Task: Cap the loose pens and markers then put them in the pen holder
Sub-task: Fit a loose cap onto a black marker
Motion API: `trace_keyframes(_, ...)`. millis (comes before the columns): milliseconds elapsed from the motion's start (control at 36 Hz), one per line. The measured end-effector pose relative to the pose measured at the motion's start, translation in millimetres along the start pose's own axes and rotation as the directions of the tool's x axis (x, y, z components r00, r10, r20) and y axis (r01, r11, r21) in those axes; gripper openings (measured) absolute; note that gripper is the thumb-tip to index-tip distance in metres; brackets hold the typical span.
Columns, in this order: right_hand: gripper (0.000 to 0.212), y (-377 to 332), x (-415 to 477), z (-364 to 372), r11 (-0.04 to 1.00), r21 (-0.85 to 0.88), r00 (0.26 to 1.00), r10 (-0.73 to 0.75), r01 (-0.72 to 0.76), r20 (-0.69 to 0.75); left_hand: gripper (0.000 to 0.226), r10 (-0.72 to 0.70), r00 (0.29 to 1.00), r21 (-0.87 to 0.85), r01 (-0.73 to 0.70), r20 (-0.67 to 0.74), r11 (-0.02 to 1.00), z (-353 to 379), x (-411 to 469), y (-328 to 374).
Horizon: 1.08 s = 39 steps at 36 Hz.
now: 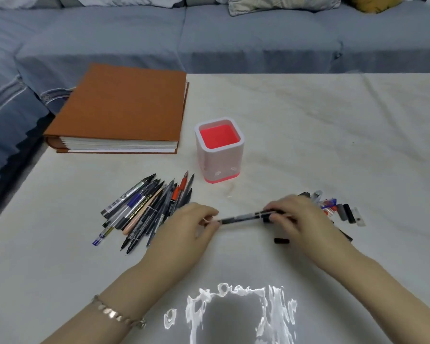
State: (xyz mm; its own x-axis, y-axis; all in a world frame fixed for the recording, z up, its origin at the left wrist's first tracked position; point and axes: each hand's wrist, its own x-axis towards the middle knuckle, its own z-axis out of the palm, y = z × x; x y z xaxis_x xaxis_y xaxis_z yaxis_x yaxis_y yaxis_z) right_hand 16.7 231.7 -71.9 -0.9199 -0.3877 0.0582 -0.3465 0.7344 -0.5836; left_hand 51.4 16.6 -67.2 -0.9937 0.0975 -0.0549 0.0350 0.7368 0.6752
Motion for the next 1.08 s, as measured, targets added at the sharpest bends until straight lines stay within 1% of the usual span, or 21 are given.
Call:
trace_keyframes(56, 0.019, 12.5, 15.9, 0.1, 0.995, -0.011, 0.989, 0.095, -0.096, -0.109, 0.025, -0.044, 0.994, 0.071, 0.051, -0.099, 0.996, -7.7, 1.5, -14.7)
trace_keyframes(111, 0.021, 22.8, 33.1, 0.9, 0.989, -0.034, 0.983, 0.139, -0.144, -0.118, 0.023, -0.065, 0.983, 0.158, 0.093, -0.171, 0.983, -13.6, 2.6, -26.1)
trace_keyframes(167, 0.022, 29.7, 49.2, 4.1, 0.982, -0.096, 0.984, 0.156, -0.164, -0.089, 0.02, -0.088, 0.976, 0.23, 0.134, -0.199, 0.964, -17.1, 3.4, -31.3)
trace_keyframes(250, 0.024, 30.7, 62.4, 9.8, 0.966, -0.155, 0.978, 0.197, -0.205, -0.067, 0.019, -0.115, 0.977, 0.326, 0.17, -0.18, 0.93, -16.9, 5.2, -31.3)
trace_keyframes(306, 0.027, 28.2, 62.7, 11.3, 0.956, -0.202, 0.976, 0.199, -0.212, -0.084, 0.022, -0.131, 0.981, 0.393, 0.179, -0.146, 0.902, -13.5, 7.2, -31.2)
trace_keyframes(417, 0.027, 24.5, 43.1, 6.9, 0.965, -0.171, 0.979, 0.184, -0.197, -0.09, 0.025, -0.16, 0.983, 0.516, 0.181, -0.084, 0.837, -4.6, 13.0, -31.3)
trace_keyframes(556, 0.02, 30.6, 2.1, -1.4, 0.972, -0.165, 0.983, 0.155, -0.169, -0.094, 0.02, -0.17, 0.984, 0.566, 0.172, -0.057, 0.806, 3.8, 17.5, -29.3)
trace_keyframes(611, 0.019, 30.8, -11.0, -5.4, 0.977, -0.155, 0.988, 0.141, -0.148, -0.055, 0.018, -0.171, 0.983, 0.535, 0.178, -0.064, 0.826, 6.0, 17.7, -26.6)
trace_keyframes(639, 0.018, 30.0, -16.3, -7.0, 0.98, -0.154, 0.992, 0.127, -0.129, -0.026, 0.018, -0.168, 0.983, 0.485, 0.185, -0.079, 0.855, 6.5, 17.2, -25.0)
trace_keyframes(694, 0.017, 26.7, -23.7, -7.5, 0.984, -0.157, 0.995, 0.09, -0.081, 0.051, 0.016, -0.182, 0.977, 0.293, 0.208, -0.114, 0.933, 6.0, 16.2, -19.3)
trace_keyframes(722, 0.018, 24.9, -26.0, -6.2, 0.986, -0.156, 0.994, 0.069, -0.056, 0.082, 0.014, -0.205, 0.971, 0.159, 0.223, -0.123, 0.962, 5.0, 15.7, -14.9)
trace_keyframes(750, 0.019, 23.9, -27.6, -3.3, 0.987, -0.158, 0.993, 0.059, -0.042, 0.105, 0.011, -0.244, 0.962, 0.01, 0.247, -0.119, 0.969, 3.7, 15.8, -9.3)
trace_keyframes(778, 0.021, 22.5, -28.3, 0.0, 0.985, -0.168, 0.992, 0.058, -0.038, 0.114, 0.007, -0.296, 0.95, -0.148, 0.28, -0.099, 0.949, 2.4, 16.0, -3.2)
trace_keyframes(806, 0.022, 21.3, -28.5, 3.6, 0.982, -0.183, 0.992, 0.059, -0.038, 0.11, 0.006, -0.35, 0.934, -0.317, 0.313, -0.066, 0.895, 1.4, 16.3, 2.7)
trace_keyframes(833, 0.022, 20.3, -28.0, 7.3, 0.979, -0.198, 0.993, 0.061, -0.04, 0.1, 0.007, -0.401, 0.916, -0.486, 0.34, -0.025, 0.805, 0.3, 16.1, 8.3)
trace_keyframes(861, 0.023, 19.4, -27.3, 10.9, 0.976, -0.214, 0.994, 0.063, -0.043, 0.089, 0.008, -0.446, 0.894, -0.63, 0.361, 0.026, 0.688, -0.8, 15.8, 13.5)
trace_keyframes(917, 0.023, 17.9, -26.3, 17.1, 0.967, -0.25, 0.994, 0.074, -0.053, 0.075, 0.008, -0.49, 0.865, -0.817, 0.359, 0.11, 0.452, -4.3, 14.0, 22.0)
trace_keyframes(944, 0.022, 17.3, -26.1, 19.6, 0.963, -0.262, 0.995, 0.076, -0.057, 0.063, 0.007, -0.488, 0.862, -0.871, 0.337, 0.134, 0.356, -6.1, 12.9, 25.4)
trace_keyframes(972, 0.02, 17.1, -26.2, 21.7, 0.963, -0.264, 0.996, 0.072, -0.057, 0.048, 0.007, -0.479, 0.866, -0.907, 0.311, 0.147, 0.285, -7.5, 11.6, 27.4)
trace_keyframes(1028, 0.013, 13.1, -26.6, 23.3, 0.973, -0.224, 0.998, 0.062, -0.06, 0.001, 0.008, -0.457, 0.877, -0.939, 0.272, 0.151, 0.213, -9.1, 8.9, 29.1)
trace_keyframes(1083, 0.005, 3.6, -28.2, 18.8, 0.991, -0.078, 0.993, 0.108, -0.111, -0.05, 0.013, -0.441, 0.885, -0.952, 0.249, 0.149, 0.177, -9.1, 5.6, 31.0)
